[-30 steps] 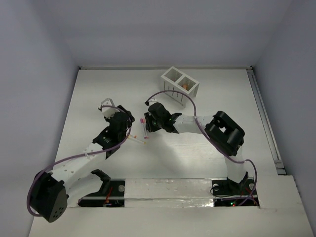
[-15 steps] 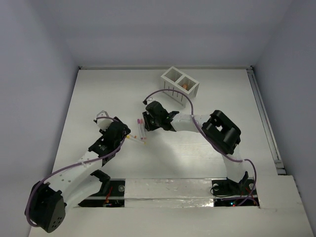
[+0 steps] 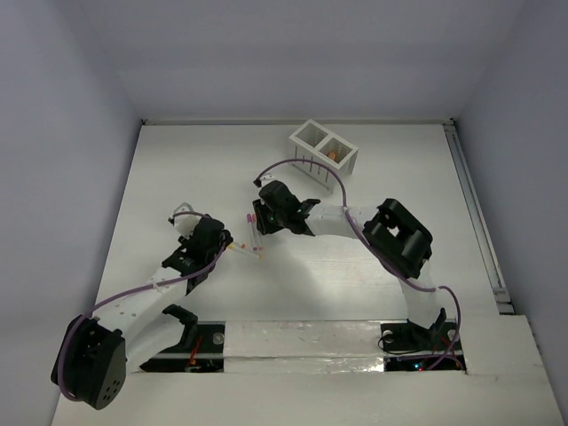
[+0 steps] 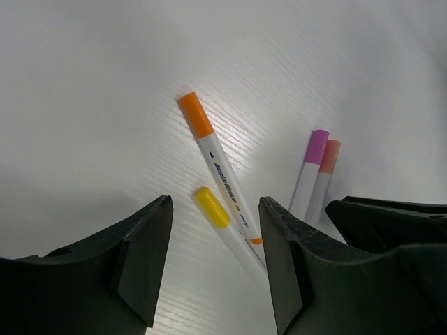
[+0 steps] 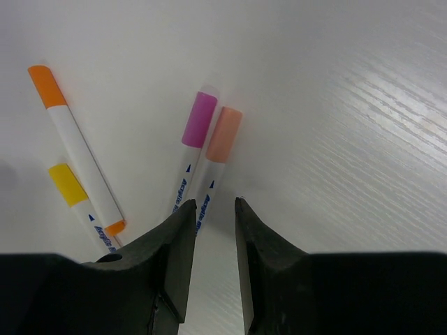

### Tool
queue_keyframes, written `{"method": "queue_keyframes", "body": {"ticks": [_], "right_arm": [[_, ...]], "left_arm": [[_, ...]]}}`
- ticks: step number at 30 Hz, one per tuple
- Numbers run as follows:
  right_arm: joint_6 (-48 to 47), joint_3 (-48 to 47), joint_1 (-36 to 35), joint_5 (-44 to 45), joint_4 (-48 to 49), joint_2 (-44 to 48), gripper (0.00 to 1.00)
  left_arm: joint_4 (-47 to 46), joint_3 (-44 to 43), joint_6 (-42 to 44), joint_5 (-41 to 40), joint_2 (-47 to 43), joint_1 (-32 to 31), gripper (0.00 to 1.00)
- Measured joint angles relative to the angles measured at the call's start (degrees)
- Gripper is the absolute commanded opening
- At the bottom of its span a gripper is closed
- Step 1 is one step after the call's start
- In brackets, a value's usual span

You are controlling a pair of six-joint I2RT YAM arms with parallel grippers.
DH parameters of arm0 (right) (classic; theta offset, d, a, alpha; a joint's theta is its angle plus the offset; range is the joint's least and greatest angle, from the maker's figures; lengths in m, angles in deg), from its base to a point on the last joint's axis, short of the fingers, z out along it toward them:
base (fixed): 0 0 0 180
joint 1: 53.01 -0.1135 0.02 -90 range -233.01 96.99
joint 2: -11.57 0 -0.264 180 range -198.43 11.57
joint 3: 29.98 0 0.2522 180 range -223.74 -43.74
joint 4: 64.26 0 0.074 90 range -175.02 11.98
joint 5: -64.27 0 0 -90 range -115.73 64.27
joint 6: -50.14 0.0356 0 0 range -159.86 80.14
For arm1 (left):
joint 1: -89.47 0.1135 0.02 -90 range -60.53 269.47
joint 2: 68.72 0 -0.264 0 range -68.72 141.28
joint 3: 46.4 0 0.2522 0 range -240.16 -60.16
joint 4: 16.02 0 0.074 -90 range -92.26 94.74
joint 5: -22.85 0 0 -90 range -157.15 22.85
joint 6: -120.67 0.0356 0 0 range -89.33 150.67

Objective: Sort the stationery into containers
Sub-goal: Pick up the pen from the center of the board.

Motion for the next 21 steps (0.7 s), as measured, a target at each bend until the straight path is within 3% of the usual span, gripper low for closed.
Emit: {"method": "queue_keyframes", "body": {"ticks": [13, 19, 21], "right_arm": [[-0.09, -5.53, -0.33, 0.46, -1.29, -4.00, 0.32], [-0.83, -5.92, -0.42, 3.21, -2.29, -4.61, 0.18], [-1.14, -6.47, -0.39, 4.20, -2.99, -4.76, 0.23]], "left_arm": [[-3.80, 0.48, 1.07, 2.47, 3.72, 2.34, 0.47], [-5.18, 1.84, 1.33, 3.96, 3.85, 2.34, 0.46], [-5.44, 2.40, 1.33, 4.13, 3.93, 2.34, 0.48]]}}
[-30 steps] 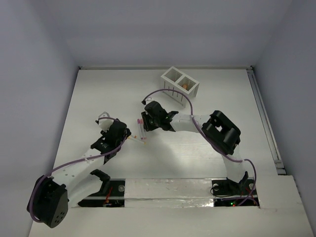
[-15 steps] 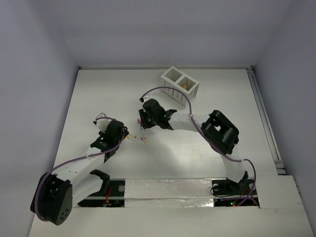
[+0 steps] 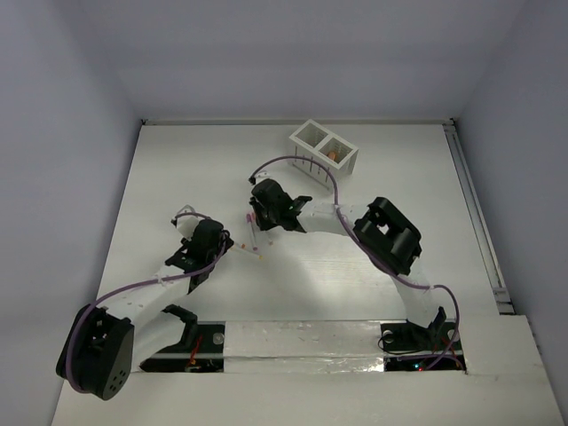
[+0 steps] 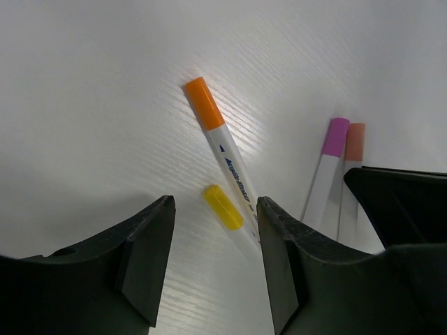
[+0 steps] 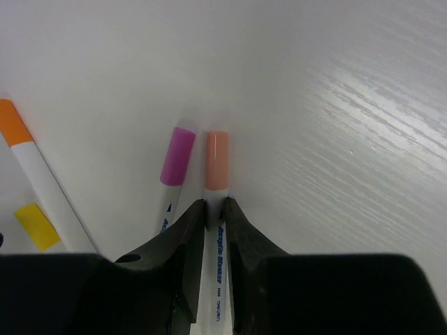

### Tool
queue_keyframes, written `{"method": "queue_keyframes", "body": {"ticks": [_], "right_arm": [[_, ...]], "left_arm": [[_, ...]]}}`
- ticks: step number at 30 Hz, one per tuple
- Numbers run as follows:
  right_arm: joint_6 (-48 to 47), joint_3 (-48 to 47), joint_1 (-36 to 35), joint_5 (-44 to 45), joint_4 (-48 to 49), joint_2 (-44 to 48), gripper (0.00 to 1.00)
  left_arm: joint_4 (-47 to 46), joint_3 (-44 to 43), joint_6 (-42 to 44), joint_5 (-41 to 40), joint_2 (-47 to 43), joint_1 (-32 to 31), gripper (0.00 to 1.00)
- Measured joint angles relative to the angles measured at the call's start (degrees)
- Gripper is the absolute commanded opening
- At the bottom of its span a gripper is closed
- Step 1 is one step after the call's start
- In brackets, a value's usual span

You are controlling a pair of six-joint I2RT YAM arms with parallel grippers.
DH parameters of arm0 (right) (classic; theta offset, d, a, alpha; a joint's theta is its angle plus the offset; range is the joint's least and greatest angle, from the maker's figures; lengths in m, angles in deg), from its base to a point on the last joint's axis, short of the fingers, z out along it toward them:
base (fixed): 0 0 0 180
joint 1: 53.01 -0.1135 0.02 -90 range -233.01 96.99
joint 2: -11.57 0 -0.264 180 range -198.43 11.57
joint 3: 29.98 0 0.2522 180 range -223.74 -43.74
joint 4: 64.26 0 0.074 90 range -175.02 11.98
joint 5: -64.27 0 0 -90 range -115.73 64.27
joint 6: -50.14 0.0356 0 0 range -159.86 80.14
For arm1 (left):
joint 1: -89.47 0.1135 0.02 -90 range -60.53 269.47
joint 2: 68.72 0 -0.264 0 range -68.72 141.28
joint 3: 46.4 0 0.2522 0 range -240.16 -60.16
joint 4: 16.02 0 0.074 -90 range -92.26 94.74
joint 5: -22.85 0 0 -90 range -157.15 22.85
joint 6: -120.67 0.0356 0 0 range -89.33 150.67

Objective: Sort the stationery into containers
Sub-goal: Pick up the pen from the center of the board.

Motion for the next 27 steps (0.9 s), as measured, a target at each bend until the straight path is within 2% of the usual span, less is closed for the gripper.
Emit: {"method": "queue_keyframes", "body": {"ticks": [1, 4, 10, 13, 14, 17, 27], "right_arm": [[-0.20, -0.42, 0.00, 0.42, -0.26, -0.24, 0.29], [-1.22, -2.56, -0.11, 1.77, -1.64, -1.44, 0.35], [-3.91, -7.02, -0.76, 5.29, -4.09, -4.09, 0.35], [-4.98, -8.00, -0.98, 6.62, -4.96, -4.66, 0.27], [-5.44, -8.33, -1.14, 7.06, -5.38, -4.83, 0.15], [-6.01, -9.05, -1.16, 8.22, -5.99, -5.20, 0.00], [-6.08, -4.59, -1.51, 10.80, -2.91, -1.90, 0.00]], "left_arm": [[0.00, 0.07, 0.00, 0.02, 0.04, 0.00, 0.50], [-0.44, 0.07, 0.04, -0.04, 1.29, 0.37, 0.52], [-0.59, -0.22, 0.15, -0.24, 2.64, 0.74, 0.56], [-0.94, -0.72, 0.22, -0.24, 2.64, 1.33, 0.56], [-1.03, -0.81, 0.22, -0.24, 2.67, 1.66, 0.56], [-1.46, -0.87, 0.39, 0.22, 3.34, 3.23, 0.56], [-2.84, -1.11, 1.99, 2.21, 5.09, 6.10, 0.56]]}}
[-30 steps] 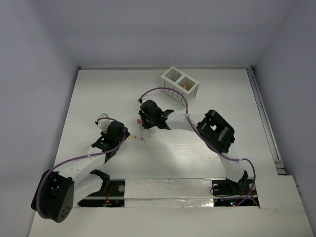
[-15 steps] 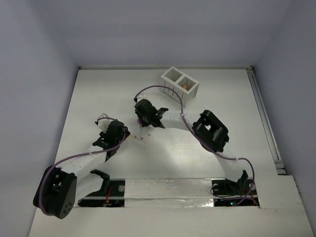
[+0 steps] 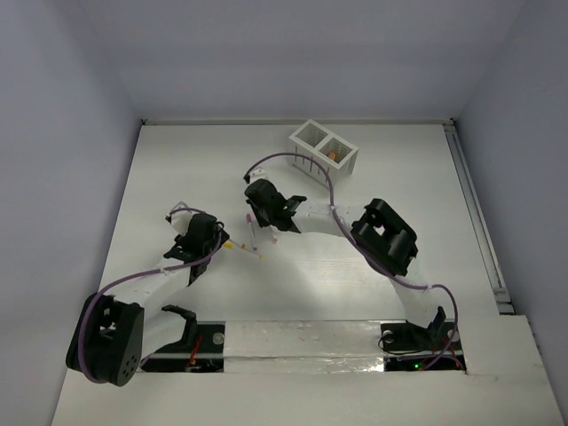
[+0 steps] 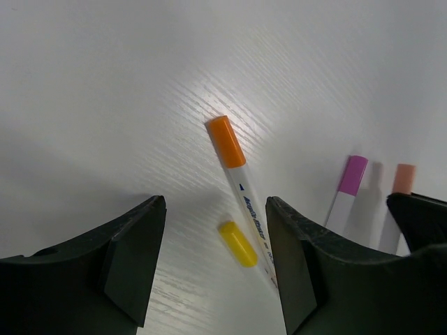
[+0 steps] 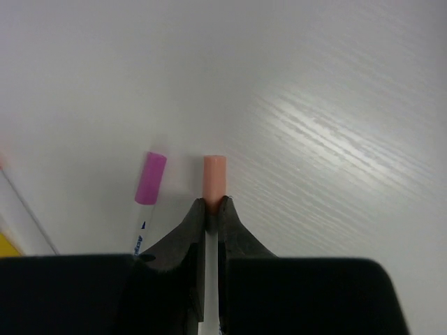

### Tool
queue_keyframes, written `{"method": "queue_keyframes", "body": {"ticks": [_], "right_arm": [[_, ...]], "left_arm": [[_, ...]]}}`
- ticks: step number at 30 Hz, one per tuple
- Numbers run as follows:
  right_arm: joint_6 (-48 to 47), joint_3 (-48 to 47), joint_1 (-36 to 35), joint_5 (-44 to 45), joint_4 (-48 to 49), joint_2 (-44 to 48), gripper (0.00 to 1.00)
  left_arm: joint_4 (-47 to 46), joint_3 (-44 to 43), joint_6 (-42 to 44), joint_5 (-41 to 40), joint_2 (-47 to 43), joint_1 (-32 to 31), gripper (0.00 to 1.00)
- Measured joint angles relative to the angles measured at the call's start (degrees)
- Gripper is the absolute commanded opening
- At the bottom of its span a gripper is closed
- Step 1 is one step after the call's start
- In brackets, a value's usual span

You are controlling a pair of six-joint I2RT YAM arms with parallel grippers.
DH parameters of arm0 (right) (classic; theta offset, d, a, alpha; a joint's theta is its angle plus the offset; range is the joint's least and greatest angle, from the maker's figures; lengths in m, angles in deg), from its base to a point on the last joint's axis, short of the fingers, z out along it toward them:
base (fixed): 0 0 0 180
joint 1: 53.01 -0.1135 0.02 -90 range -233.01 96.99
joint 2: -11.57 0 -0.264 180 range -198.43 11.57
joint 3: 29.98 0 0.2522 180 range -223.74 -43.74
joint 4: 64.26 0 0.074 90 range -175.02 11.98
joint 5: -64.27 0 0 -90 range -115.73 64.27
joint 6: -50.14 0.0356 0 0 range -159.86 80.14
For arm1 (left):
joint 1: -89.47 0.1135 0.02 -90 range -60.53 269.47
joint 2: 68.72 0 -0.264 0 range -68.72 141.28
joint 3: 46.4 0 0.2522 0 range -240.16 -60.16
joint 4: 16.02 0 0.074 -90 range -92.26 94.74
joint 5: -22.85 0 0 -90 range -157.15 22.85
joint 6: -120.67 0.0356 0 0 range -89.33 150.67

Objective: Sort the stationery into containers
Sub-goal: Pick up the pen from the center of the board, then place the pen in the storage box.

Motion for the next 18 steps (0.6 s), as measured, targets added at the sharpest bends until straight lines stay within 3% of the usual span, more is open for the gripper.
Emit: {"method": "queue_keyframes", "body": {"ticks": [6, 11, 18], "right_arm": [[-0.52, 1.57, 2.10, 0.20, 5.38, 7.85, 0.00], [-1.09, 1.16, 9.35, -1.18, 13.46, 14.93, 0.00], [-3.89, -5.49, 20.96, -0.44, 23.32, 11.96, 0.00]], "left_arm": [[-2.16, -0.11, 0.57, 0.57, 0.92, 0.39, 0.55], [-3.23, -0.50, 0.90, 0.63, 3.15, 0.39, 0.52], [-5.29, -1.33, 1.09, 0.98, 5.88, 0.39, 0.51]]}}
